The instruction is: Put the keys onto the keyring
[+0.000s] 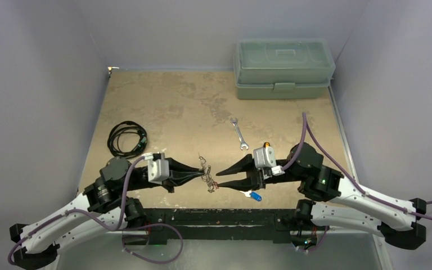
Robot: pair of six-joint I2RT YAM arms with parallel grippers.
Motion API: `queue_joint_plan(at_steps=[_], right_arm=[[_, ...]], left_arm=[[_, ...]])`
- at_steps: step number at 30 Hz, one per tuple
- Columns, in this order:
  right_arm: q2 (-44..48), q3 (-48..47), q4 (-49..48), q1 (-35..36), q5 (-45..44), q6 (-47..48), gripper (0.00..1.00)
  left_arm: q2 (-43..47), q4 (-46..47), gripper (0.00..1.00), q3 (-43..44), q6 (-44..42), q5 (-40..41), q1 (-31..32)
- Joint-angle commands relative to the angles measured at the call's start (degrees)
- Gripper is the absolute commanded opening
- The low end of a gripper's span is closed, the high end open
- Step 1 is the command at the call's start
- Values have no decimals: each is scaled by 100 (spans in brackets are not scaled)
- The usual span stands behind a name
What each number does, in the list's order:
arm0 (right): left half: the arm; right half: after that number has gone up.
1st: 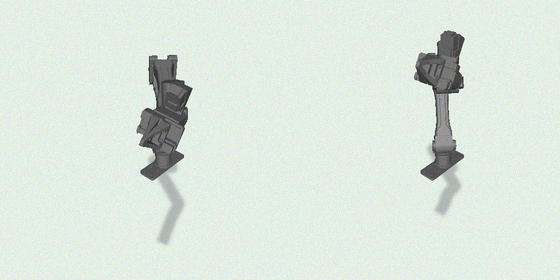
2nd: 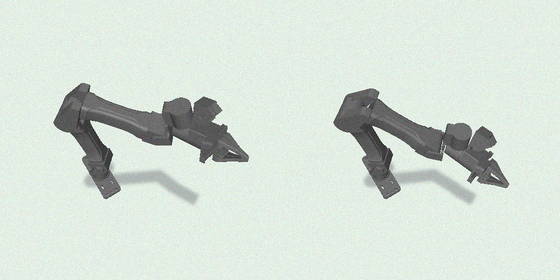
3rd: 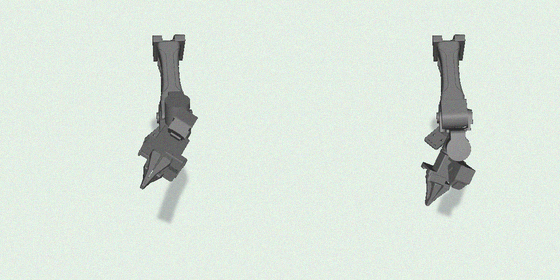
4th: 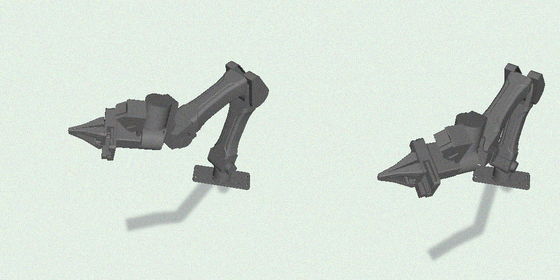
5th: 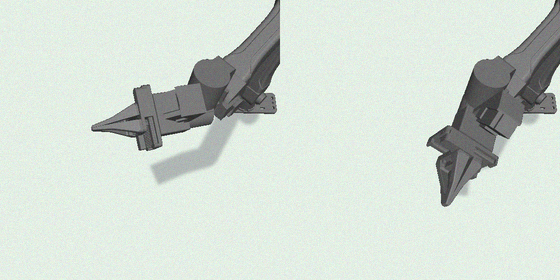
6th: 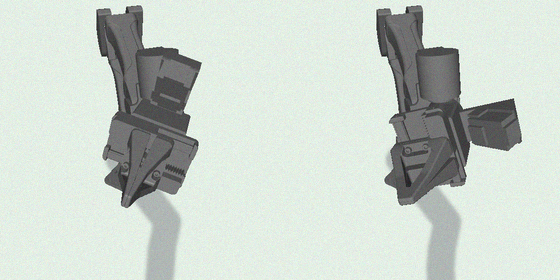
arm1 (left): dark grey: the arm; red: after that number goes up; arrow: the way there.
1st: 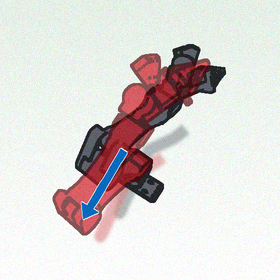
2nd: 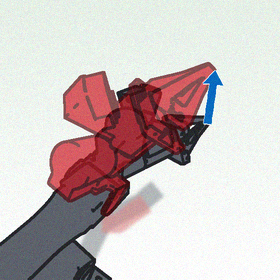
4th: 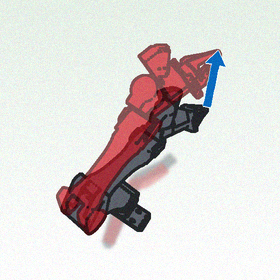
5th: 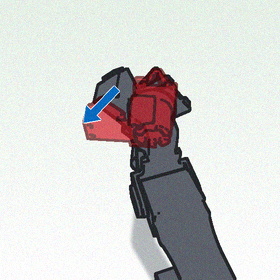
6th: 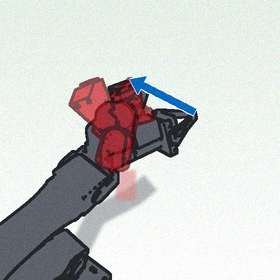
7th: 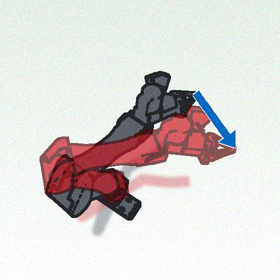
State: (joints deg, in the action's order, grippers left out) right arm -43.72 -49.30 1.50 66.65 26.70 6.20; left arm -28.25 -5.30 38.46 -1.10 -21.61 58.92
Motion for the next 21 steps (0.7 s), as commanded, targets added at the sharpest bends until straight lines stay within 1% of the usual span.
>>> queue_joint_plan(at_steps=[1, 4, 7, 10, 15, 21], right_arm=[[-227, 119, -1343, 23, 647, -484, 32], [-425, 126, -1715, 23, 828, -584, 31], [-640, 69, -1824, 23, 907, -584, 29], [-839, -20, -1805, 23, 941, -583, 28], [-884, 33, -1801, 23, 700, -580, 29], [-847, -5, -1423, 23, 412, -549, 31]], left_arm=[[271, 1103, 0, -202, 389, -305, -29], [333, 1181, 0, -242, 418, -430, -29], [367, 1198, 0, -266, 451, -505, -29], [394, 1199, 0, -275, 479, -534, -38], [472, 1221, 0, -318, 505, -622, -46], [497, 1272, 0, -352, 540, -815, -64]])
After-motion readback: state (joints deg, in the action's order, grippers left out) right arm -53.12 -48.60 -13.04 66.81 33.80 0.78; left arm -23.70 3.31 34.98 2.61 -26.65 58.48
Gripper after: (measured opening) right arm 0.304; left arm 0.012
